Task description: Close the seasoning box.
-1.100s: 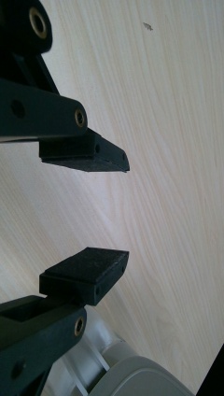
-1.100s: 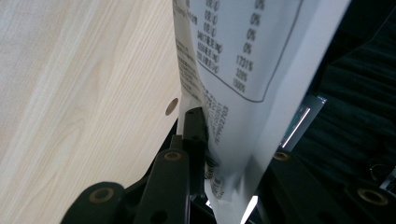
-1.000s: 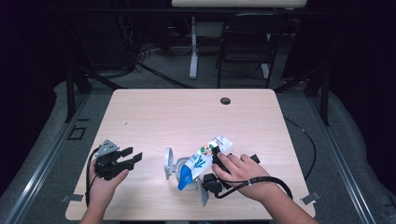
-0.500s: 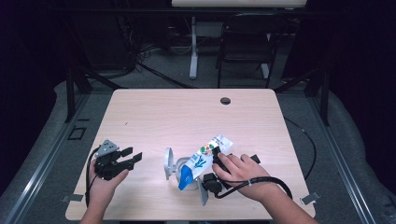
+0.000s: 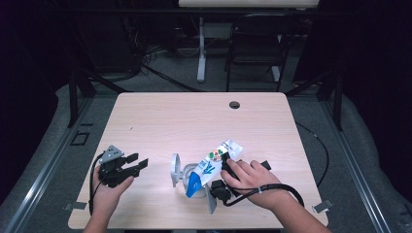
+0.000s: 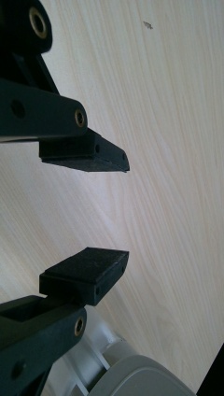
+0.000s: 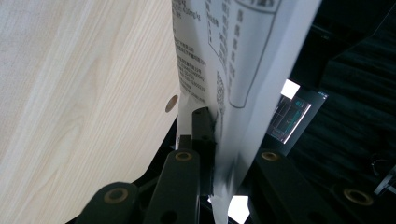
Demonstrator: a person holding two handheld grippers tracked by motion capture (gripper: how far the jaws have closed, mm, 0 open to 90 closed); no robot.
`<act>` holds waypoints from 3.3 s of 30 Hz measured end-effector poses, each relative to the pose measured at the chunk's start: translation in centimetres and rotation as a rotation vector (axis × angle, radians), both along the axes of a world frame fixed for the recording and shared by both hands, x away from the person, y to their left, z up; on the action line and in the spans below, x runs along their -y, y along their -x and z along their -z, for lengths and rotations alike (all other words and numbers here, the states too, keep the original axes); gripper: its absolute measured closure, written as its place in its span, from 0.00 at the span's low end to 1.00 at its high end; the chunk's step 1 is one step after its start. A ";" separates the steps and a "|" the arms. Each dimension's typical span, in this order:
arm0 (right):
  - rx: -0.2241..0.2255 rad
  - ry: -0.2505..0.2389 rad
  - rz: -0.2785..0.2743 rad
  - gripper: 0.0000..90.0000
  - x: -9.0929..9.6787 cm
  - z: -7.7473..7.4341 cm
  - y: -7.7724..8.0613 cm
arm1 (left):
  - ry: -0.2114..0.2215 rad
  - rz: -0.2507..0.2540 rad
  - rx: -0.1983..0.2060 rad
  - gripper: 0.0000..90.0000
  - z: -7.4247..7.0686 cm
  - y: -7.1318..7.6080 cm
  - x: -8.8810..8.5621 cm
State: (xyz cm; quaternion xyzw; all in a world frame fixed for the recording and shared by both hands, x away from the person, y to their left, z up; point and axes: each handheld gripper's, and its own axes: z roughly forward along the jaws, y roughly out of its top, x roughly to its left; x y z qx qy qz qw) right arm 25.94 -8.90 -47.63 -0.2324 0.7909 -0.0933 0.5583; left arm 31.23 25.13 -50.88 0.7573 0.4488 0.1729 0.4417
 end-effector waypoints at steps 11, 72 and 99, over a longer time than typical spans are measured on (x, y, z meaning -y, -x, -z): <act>0.006 0.007 -0.003 0.95 -0.1 -0.1 0.1 | 0.001 0.001 0.002 0.56 0.0 0.0 0.0; 0.041 0.069 -0.009 0.97 0.1 -1.1 0.2 | 0.002 0.003 0.007 0.56 -0.2 0.1 0.1; 0.052 0.107 -0.001 0.98 -0.2 -1.4 0.3 | 0.006 0.004 0.007 0.56 -0.2 0.1 0.0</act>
